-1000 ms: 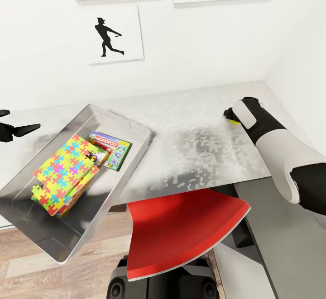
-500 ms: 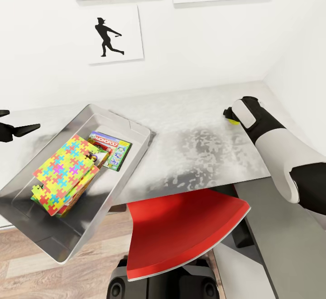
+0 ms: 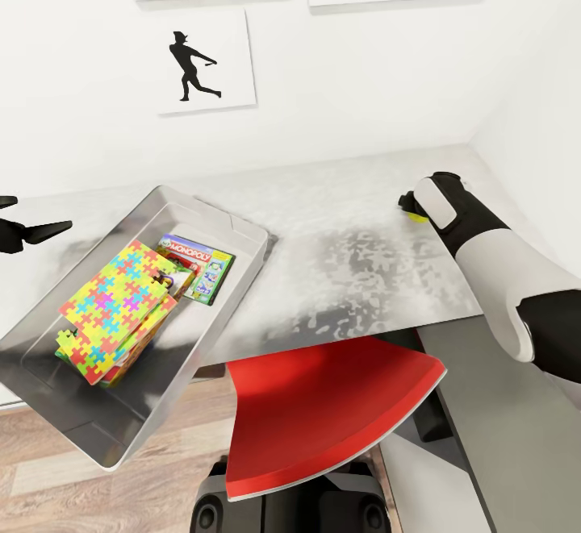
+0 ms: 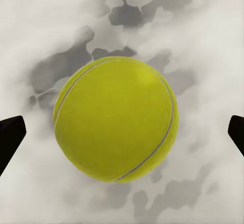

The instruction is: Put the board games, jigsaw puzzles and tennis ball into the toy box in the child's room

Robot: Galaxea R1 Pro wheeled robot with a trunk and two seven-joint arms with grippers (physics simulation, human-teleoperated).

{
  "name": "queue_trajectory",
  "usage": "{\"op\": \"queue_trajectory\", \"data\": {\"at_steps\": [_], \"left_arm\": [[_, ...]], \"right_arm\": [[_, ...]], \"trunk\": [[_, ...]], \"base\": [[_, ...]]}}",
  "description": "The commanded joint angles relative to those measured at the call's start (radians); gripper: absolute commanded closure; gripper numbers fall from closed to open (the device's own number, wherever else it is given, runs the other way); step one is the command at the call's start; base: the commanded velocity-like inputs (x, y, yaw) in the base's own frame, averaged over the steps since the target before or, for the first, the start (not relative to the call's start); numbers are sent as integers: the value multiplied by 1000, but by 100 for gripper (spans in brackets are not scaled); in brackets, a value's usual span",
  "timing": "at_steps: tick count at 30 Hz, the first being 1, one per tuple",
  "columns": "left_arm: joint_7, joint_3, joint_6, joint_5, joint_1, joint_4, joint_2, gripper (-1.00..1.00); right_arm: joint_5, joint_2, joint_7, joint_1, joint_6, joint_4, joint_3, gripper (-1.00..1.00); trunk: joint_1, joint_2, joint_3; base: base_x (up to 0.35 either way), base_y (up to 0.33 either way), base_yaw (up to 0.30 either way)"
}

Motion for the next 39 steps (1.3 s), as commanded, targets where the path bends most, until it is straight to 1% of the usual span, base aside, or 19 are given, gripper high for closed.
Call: {"op": "queue_trajectory", "data": {"at_steps": [1,13,39], "left_arm": [[-7,-6,11,2,-2,1,1,-100],[-7,-6,11,2,-2,1,1,-100],[-7,-6,11,2,-2,1,1,-100]], "right_arm": [[-8,-2,-7,-1,5,-1,8,-100],[-11,-8,-7,-1,6,1,8,-100],[-12,-8,-6,-1,8,2,8,-100]], "trunk": [[1,-2,-1],[1,-2,-1],[1,-2,-1]], "base": [[0,0,0],[0,0,0],[0,0,0]]}}
